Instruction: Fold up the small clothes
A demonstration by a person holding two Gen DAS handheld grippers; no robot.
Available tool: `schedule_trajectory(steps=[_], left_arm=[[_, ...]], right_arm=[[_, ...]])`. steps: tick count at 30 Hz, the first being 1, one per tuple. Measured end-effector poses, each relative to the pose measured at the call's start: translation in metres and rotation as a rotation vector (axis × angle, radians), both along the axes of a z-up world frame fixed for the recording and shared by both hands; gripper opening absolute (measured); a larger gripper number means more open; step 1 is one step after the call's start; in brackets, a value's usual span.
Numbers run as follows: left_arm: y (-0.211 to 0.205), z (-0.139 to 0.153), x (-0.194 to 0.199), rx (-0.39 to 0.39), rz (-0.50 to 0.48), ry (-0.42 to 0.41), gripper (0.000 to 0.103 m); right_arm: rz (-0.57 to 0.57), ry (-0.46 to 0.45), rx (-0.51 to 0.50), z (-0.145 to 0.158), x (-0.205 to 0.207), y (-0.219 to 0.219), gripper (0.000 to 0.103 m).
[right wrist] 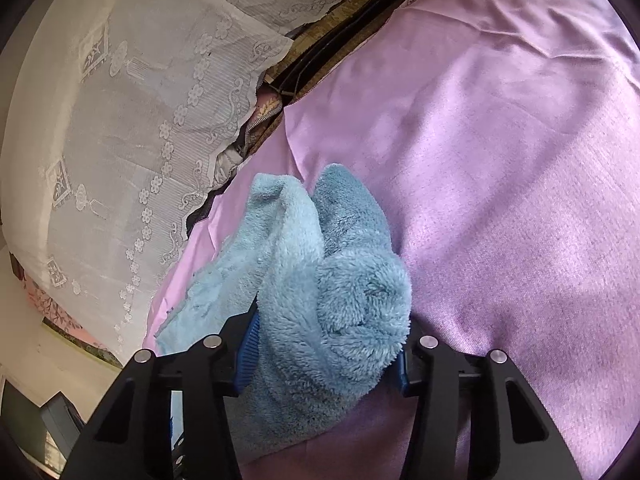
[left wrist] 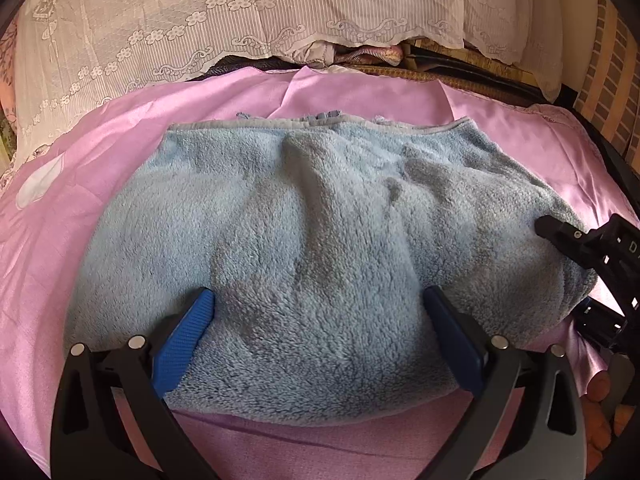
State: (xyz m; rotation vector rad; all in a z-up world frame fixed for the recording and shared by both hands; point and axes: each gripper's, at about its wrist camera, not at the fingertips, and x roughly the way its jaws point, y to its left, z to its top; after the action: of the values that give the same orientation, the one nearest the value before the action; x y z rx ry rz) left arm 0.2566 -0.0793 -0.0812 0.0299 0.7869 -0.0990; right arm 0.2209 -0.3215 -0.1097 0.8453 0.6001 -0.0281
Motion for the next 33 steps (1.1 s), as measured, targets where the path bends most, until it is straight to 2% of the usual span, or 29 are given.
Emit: schedule_trajectory(steps=[6,11,14,17,19,23,26,28,29,30,32,33], left_arm=[[-0.006,-0.002,0.001,0.044,0.011,0.004,0.099],[-0.003,0.000,0.000,0.025,0.006,-0.003,0.099],[0.008,0.004,-0.006,-0.064,-0.017,-0.028,0.099],[0.030,0.013,-0.015,-0.219,-0.060,-0.070,0.098],[0.047,0.024,-0.024,-0.264,-0.056,-0.113,0.098],[0.079,0.048,-0.037,-0.166,0.002,-0.206,0.099],[0.109,0.046,-0.042,-0.096,0.030,-0.210,0.099],[0.134,0.033,-0.040,-0.051,0.092,-0.183,0.099],[0.145,0.027,-0.036,-0.067,0.119,-0.151,0.099],[0.159,0.021,-0.032,-0.118,0.146,-0.106,0.099],[0.186,0.010,-0.021,-0.296,0.185,-0.029,0.099],[0.190,0.005,-0.018,-0.323,0.194,-0.013,0.099]], right_arm=[[0.001,0.002,-0.025,0.001,0.001,0.003,0.054],[0.006,-0.003,-0.024,0.001,0.001,0.002,0.053],[0.009,-0.004,-0.017,0.001,0.000,0.000,0.050],[0.014,-0.006,-0.007,0.000,0.000,-0.002,0.048],[0.017,-0.005,-0.006,0.000,0.001,-0.003,0.047],[0.021,-0.002,-0.008,0.001,0.002,-0.004,0.048],[0.021,0.001,-0.010,0.001,0.002,-0.003,0.048],[0.021,0.001,-0.012,0.000,0.002,-0.003,0.048],[0.021,0.000,-0.011,0.000,0.002,-0.003,0.048],[0.020,0.000,-0.010,0.000,0.002,-0.003,0.049],[0.019,-0.007,-0.008,0.000,0.001,-0.002,0.049],[0.018,-0.010,-0.008,0.000,0.001,-0.002,0.049]])
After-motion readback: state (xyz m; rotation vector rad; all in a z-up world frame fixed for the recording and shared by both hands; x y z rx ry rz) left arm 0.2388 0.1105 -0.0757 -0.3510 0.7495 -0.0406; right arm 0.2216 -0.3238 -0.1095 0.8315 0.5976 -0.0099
